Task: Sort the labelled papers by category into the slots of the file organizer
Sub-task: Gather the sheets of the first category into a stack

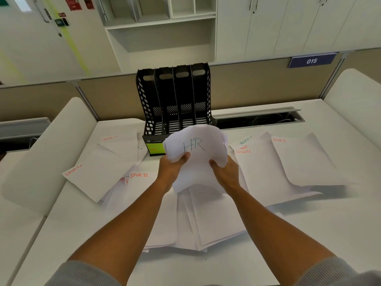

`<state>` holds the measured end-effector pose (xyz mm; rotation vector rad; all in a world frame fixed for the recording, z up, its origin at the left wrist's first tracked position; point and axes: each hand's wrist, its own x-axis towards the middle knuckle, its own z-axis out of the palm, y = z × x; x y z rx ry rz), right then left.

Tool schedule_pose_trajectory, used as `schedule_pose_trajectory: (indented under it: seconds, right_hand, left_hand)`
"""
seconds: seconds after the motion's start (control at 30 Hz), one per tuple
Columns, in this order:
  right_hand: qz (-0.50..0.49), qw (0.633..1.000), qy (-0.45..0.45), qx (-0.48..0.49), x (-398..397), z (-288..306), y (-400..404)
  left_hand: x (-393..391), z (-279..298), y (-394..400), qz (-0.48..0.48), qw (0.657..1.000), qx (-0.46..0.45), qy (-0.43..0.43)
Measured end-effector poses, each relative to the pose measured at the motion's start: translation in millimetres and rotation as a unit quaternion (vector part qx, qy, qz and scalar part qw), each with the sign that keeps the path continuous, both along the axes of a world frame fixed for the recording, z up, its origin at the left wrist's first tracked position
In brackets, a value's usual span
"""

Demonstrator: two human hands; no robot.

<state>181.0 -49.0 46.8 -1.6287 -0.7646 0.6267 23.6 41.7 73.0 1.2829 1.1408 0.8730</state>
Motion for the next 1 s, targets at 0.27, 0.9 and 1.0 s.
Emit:
schedule_pose_trajectory:
  seconds: [0.27,0.9,1.0]
  right_hand:
    - [0.008,0.999,-0.016,-0.033,3,-6,-6]
    - [-0.015,1.000,-0.010,-0.014,-2,11,8]
    - [-0.011,1.000,-0.010,-0.017,-2,10,8]
  left_hand:
    - [-2,-8,-3,-0.010,0.999,-0.005,0.031]
    - [30,53,11,0.179,0.973,0.087,-0.117]
    - [29,56,14,0.175,0.974,0.085,-0.114]
